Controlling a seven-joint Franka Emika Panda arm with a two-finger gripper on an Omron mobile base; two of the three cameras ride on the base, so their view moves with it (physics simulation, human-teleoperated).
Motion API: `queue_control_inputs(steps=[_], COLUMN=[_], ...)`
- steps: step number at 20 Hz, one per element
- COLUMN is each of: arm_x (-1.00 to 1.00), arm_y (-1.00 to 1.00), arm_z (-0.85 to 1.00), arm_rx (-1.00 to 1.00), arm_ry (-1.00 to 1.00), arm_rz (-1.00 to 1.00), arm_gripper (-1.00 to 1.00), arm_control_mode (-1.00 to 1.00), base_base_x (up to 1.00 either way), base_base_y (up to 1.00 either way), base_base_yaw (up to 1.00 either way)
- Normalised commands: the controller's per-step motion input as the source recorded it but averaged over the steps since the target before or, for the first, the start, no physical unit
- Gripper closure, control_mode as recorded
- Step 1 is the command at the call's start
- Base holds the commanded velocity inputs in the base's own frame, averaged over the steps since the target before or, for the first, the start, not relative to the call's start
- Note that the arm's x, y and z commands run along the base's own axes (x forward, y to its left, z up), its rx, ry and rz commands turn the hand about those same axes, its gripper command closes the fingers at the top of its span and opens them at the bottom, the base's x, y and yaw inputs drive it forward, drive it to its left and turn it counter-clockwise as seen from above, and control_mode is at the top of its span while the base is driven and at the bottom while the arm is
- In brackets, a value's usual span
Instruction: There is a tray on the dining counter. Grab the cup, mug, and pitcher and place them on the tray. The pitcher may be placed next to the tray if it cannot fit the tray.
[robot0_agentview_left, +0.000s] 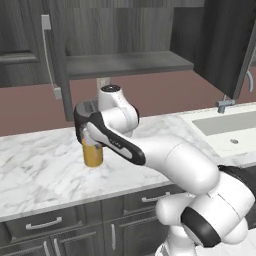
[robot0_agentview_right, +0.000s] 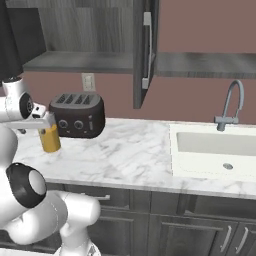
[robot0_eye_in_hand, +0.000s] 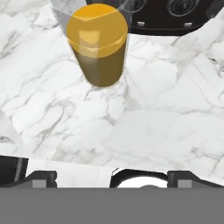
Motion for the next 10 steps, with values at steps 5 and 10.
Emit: queue_control_inputs(steps=[5, 10], arm_x=[0.25, 0.31], arm_y=[0.11, 0.07], arm_z=[-0.13, -0.03], arm_rx=[0.0, 0.0], arm_ry=[0.05, 0.05], arm_rz=[-0.08, -0.05], arm_gripper=[-1.0, -1.0], arm_control_mode=[-1.0, -1.0], base_base_x=[0.0, 0.0], base_base_y=[0.0, 0.0], base_base_yaw=[0.0, 0.0])
